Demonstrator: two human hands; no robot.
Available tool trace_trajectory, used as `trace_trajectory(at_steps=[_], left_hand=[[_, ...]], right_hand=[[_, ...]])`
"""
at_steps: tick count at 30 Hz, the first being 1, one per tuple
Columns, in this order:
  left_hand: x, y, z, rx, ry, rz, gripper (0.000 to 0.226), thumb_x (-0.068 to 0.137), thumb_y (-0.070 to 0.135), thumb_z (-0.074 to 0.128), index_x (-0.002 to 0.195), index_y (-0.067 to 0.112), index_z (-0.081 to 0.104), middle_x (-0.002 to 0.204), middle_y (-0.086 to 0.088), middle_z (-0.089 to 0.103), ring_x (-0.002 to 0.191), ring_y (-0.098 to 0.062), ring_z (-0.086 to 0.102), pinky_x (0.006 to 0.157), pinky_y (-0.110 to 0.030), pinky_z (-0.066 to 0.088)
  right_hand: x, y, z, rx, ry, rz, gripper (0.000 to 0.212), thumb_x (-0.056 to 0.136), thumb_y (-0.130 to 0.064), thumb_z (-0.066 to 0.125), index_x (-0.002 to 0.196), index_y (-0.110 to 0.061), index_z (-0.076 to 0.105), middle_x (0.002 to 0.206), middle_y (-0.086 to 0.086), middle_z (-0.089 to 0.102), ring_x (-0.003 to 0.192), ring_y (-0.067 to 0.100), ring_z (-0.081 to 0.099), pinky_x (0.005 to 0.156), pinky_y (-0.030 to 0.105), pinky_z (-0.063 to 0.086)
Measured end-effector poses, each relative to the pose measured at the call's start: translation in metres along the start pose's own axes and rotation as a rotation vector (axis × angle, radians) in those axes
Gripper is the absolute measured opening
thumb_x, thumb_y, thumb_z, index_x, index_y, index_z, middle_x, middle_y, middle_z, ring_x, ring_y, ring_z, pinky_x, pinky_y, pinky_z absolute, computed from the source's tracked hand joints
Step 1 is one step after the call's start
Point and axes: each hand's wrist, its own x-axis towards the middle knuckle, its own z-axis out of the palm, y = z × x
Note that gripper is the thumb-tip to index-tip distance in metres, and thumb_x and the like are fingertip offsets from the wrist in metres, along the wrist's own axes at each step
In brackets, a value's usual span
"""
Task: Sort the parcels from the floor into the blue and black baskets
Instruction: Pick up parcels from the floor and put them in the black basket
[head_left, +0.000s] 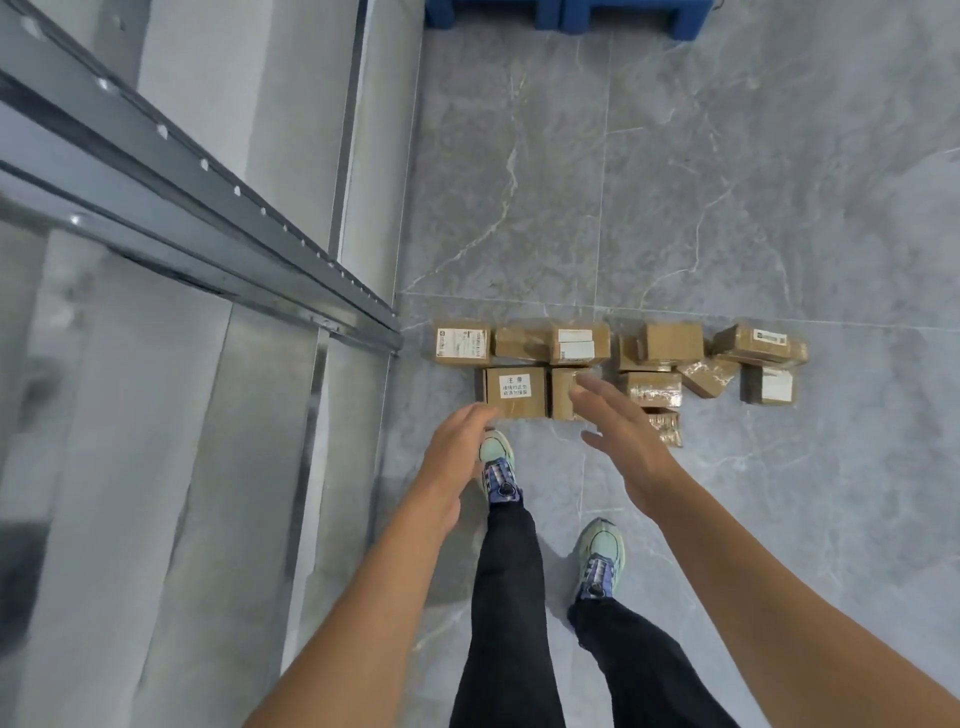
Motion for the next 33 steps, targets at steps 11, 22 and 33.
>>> trace_trajectory(at_steps=[11,22,33], left_hand=[[0.229,0.001,-0.077,0.127,0.101,-0.076,0.042,0.103,0.042,0.056,0.139,0.021,0.058,0.137,0.003,0.057,0.124,-0.017,0.053,0.091,-0.037,0.044],[0.434,-0.055,-0.083,0.153,0.178,-0.092,0.018,0.106,0.032,0.052,0.092,0.027,0.062,0.090,0.020,0.056,0.083,0.006,0.050,0.077,-0.025,0.043],[0.531,-0.089,-0.081,0.104,0.120,-0.098,0.040,0.098,0.045,0.054,0.128,0.019,0.059,0.115,0.001,0.073,0.104,-0.013,0.064,0.070,-0.030,0.037]], right_hand=[[0.211,0.050,0.071,-0.098,-0.027,0.117,0.072,0.093,-0.056,0.065,0.156,-0.025,0.049,0.158,-0.001,0.049,0.146,0.021,0.044,0.124,0.053,0.034],[0.404,0.140,0.133,-0.050,-0.027,0.202,0.064,0.102,-0.051,0.058,0.157,-0.022,0.045,0.159,-0.003,0.049,0.145,0.019,0.044,0.123,0.052,0.033],[0.488,0.184,0.152,0.013,0.038,0.269,0.054,0.108,-0.045,0.052,0.155,-0.020,0.044,0.138,-0.007,0.056,0.128,0.015,0.046,0.120,0.041,0.034]])
